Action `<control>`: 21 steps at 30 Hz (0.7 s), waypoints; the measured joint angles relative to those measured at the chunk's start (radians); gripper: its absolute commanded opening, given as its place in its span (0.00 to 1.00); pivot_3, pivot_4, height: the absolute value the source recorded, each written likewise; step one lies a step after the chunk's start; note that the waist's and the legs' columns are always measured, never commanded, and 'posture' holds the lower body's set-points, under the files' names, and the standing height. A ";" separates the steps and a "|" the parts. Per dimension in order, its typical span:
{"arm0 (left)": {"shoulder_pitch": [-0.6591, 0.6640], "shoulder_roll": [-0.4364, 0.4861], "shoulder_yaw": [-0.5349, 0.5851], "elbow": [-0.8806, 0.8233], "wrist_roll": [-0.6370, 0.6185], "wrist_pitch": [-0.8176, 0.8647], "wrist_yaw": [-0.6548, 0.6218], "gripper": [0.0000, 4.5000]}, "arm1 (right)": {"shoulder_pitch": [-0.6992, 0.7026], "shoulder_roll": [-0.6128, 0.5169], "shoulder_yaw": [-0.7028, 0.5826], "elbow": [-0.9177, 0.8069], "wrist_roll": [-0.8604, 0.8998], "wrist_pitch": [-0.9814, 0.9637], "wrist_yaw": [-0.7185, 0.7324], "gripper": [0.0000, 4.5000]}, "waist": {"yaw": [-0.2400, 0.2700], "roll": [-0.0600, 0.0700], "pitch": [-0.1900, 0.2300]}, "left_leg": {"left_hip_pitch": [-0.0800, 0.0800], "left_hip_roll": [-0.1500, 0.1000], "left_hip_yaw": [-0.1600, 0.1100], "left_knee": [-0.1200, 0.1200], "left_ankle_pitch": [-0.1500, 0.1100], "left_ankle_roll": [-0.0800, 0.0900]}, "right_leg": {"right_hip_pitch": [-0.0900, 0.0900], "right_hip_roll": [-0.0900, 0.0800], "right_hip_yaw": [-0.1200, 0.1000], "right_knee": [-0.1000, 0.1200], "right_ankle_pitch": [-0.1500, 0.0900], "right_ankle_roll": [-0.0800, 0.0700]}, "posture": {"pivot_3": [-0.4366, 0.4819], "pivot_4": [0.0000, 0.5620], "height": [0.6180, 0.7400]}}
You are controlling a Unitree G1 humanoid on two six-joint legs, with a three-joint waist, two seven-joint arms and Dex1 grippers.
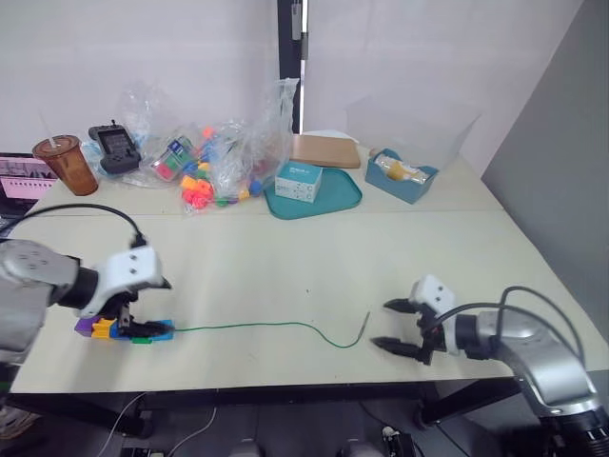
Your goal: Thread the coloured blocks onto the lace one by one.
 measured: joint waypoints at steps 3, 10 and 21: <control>0.171 -0.108 0.207 -0.037 -0.084 0.063 0.054 1.00 | 0.045 -0.007 -0.068 -0.005 0.042 0.028 -0.025 0.98 | 0.000 -0.001 0.001 | 0.000 0.001 0.000 0.000 0.000 0.000 | -0.001 0.001 0.000 0.000 0.000 0.000 | 0.48 0.27 1.00; 0.519 -0.256 0.577 0.095 -0.130 -0.037 0.125 1.00 | 0.172 0.015 -0.232 0.106 0.052 -0.050 -0.092 0.98 | 0.009 -0.005 0.002 | 0.003 0.000 0.000 0.001 0.002 -0.003 | 0.002 -0.001 -0.001 0.000 0.001 -0.003 | 0.48 0.27 1.00; 0.577 -0.304 0.502 0.239 -0.168 -0.218 0.201 1.00 | 0.282 -0.006 -0.251 0.323 0.025 -0.343 -0.004 0.98 | 0.003 -0.006 0.002 | 0.008 0.001 0.000 0.000 0.003 -0.005 | 0.007 0.000 -0.001 0.000 0.002 -0.003 | 0.48 0.27 1.00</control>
